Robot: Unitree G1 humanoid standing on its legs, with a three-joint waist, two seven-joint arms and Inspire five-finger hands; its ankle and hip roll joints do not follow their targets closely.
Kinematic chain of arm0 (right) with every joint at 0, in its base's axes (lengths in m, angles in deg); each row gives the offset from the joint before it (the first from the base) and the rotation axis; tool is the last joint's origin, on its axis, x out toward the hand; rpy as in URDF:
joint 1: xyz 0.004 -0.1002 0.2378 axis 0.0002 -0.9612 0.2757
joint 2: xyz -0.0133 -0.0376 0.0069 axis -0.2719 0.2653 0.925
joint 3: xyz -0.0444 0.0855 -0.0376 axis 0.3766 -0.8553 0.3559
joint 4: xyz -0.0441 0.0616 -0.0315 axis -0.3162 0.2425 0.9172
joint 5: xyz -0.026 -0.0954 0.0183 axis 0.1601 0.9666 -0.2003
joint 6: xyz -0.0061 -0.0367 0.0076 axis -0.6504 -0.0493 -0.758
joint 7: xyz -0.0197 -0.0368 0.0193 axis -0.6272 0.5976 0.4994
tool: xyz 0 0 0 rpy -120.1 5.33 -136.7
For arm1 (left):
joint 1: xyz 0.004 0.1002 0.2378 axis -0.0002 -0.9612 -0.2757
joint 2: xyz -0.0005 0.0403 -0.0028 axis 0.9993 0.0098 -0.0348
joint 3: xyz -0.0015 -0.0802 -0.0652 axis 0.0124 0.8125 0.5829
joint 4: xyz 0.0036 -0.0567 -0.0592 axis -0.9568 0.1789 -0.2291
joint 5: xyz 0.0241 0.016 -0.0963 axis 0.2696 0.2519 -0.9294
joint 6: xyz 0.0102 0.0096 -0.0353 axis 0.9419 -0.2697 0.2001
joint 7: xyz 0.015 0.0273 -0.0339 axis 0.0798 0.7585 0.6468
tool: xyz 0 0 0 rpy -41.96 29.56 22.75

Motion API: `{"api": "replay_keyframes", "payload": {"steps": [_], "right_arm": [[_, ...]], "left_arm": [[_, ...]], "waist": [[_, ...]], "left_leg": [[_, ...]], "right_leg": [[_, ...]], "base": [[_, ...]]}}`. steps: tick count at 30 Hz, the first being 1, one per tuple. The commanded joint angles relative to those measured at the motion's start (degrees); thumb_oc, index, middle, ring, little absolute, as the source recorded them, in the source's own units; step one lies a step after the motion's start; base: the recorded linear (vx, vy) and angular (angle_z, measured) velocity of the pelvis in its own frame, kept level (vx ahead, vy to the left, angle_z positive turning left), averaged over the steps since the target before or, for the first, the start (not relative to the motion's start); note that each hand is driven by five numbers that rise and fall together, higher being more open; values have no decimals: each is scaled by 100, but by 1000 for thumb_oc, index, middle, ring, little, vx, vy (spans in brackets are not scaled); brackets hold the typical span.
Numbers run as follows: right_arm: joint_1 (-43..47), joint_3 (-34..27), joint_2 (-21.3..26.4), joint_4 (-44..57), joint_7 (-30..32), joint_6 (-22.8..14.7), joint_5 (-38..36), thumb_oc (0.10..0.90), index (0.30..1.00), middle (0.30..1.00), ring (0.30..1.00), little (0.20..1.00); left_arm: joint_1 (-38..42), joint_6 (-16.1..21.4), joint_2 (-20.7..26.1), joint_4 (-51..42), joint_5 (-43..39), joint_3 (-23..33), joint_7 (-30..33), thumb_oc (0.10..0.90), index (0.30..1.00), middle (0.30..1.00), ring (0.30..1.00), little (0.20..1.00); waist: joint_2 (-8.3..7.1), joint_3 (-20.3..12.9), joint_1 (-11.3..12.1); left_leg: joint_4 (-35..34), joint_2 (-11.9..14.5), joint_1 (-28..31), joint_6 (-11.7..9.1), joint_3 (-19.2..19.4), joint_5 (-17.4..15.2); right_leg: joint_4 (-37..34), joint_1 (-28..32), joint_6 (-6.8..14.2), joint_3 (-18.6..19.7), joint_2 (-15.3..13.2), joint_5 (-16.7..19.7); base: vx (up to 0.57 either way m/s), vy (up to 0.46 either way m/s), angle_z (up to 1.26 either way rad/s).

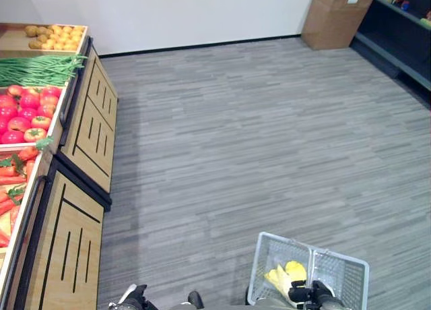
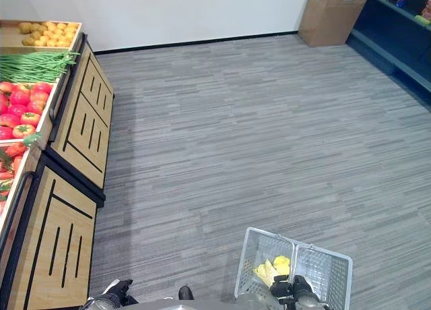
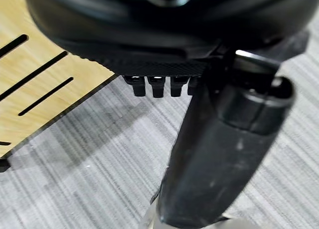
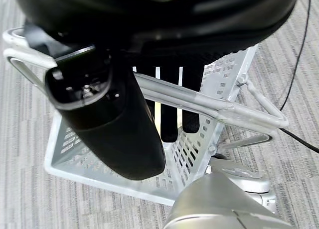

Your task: Get the vegetables into the basket

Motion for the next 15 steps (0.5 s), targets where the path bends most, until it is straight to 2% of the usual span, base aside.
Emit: {"api": "replay_keyframes", "payload": {"steps": [1, 7, 8, 11, 12, 14, 15], "right_arm": [[-43, 210, 286, -274, -44, 187, -50, 400, 300, 300, 300, 300], [20, 96, 346, -194, -27, 179, -158, 400, 300, 300, 300, 300], [32, 58, 366, -155, -1, 166, -196, 400, 300, 300, 300, 300], [53, 60, 348, -133, 2, 144, -248, 400, 300, 300, 300, 300], [61, 48, 331, -139, -1, 143, -292, 400, 300, 300, 300, 300], [139, 52, 279, -99, 57, 119, -390, 400, 300, 300, 300, 300], [135, 89, 242, -82, 60, 110, -365, 400, 300, 300, 300, 300]], "left_arm": [[287, 20, 77, 243, -96, 234, 130, 900, 1000, 1000, 1000, 1000], [275, 39, 108, 167, -194, 284, 149, 900, 1000, 1000, 1000, 1000], [268, 47, 119, 123, -240, 301, 165, 900, 1000, 1000, 1000, 1000], [279, 63, 125, 81, -361, 335, 186, 900, 1000, 1000, 1000, 1000], [285, 73, 124, 68, -379, 346, 174, 900, 1000, 1000, 1000, 1000], [372, 93, 152, 100, -448, 401, 217, 900, 1000, 1000, 1000, 1000], [409, 106, 136, 133, -484, 423, 242, 900, 1000, 1000, 1000, 1000]], "waist": [[79, 202, 88], [146, 415, 76], [169, 512, 55], [207, 698, 25], [209, 723, 24], [194, 705, 43], [148, 683, 79]], "left_leg": [[694, -157, 49, 204, -234, -1029], [760, -249, -79, 328, -156, -1137], [737, -269, -35, 367, -163, -1210], [614, -306, 112, 433, -93, -1224], [558, -305, 160, 417, -60, -1210], [302, -256, 158, 289, 10, -1065], [167, -212, 207, 213, 64, -981]], "right_leg": [[651, -250, 256, -111, -161, -566], [1057, -542, 367, -60, -260, -473], [1394, -700, 450, -95, -298, -464], [2298, -1159, 516, -107, -326, -363], [2218, -1223, 515, -122, -298, -303], [970, -1409, 512, 31, -96, -41], [451, -1546, 539, -65, -57, 131]], "base": [[23, 209, -10], [46, 157, -13], [73, 154, -13], [116, 147, -25], [186, 50, -4], [239, -97, 7], [386, -253, 10]]}}
